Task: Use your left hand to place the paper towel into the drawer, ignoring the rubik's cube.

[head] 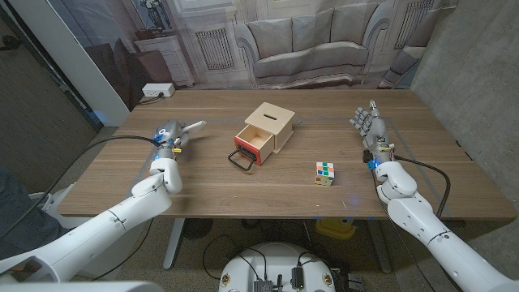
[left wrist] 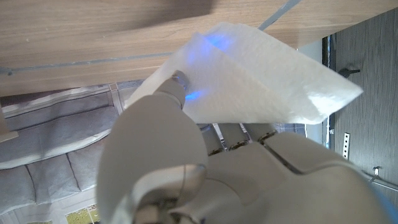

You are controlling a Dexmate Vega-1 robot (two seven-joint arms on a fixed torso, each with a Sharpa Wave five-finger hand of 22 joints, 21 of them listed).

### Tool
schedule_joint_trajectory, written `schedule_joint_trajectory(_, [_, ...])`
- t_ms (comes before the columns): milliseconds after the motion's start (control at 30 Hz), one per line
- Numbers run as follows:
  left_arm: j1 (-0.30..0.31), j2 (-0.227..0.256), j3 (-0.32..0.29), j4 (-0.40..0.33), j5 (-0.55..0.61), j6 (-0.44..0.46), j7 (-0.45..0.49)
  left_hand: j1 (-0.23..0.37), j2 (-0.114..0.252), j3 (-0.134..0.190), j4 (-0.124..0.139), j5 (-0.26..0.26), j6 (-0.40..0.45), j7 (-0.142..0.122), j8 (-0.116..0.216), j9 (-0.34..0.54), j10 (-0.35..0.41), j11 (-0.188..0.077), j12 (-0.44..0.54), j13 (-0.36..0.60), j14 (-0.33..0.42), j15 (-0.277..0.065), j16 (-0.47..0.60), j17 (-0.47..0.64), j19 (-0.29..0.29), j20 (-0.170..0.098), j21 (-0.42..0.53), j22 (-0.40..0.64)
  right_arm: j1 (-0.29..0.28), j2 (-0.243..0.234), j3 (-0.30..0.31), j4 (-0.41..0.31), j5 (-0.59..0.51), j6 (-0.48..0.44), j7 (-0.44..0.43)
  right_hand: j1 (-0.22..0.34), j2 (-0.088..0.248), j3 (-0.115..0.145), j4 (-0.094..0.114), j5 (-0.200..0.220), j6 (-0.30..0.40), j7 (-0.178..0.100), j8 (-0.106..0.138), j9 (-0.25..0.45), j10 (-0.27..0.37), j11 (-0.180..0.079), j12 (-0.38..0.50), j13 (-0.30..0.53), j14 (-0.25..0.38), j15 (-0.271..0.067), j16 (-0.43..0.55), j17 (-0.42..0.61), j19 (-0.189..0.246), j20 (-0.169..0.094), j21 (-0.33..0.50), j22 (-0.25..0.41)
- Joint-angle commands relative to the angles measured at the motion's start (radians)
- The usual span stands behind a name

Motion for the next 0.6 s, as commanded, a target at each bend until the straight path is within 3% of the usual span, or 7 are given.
schedule_joint_trajectory(33, [0.008, 0.014, -0.009, -0.03, 0.019, -0.027, 0.004, -0.001, -0.007, 0.008, 0.002, -0.002, 0.009, 0.001, 0.004, 0.003, 0.008, -0.005, -0.002, 0.003, 0.008, -0.111, -0.006, 0.001, 0.006, -0.017, 0.007, 0.001, -0.032, -0.004, 0.016, -0.028, -0.002, 0.015, -0.017, 0.002, 0.006, -0.003, -0.002, -0.001, 0.007, 0.005, -0.001, 0.003, 0.008, 0.003, -0.003, 0.006, 0.008, 0.004, -0.002, 0.003, 0.006, -0.016, -0.002, 0.005])
schedule_joint_trajectory(600, [-0.002, 0.022, -0.027, -0.006, 0.026, -0.175, 0.007, -0.021, -0.011, 0.005, 0.016, -0.002, 0.011, 0.0, 0.005, 0.004, 0.012, -0.006, -0.009, 0.007, 0.009, -0.109, -0.014, 0.003, 0.002, -0.013, 0.007, 0.002, -0.07, -0.004, 0.034, -0.066, -0.017, 0.023, -0.053, 0.002, 0.007, -0.004, -0.003, -0.001, 0.007, 0.006, -0.002, 0.003, 0.008, 0.004, -0.003, 0.006, 0.009, 0.003, -0.002, 0.003, 0.008, -0.016, -0.007, 0.005])
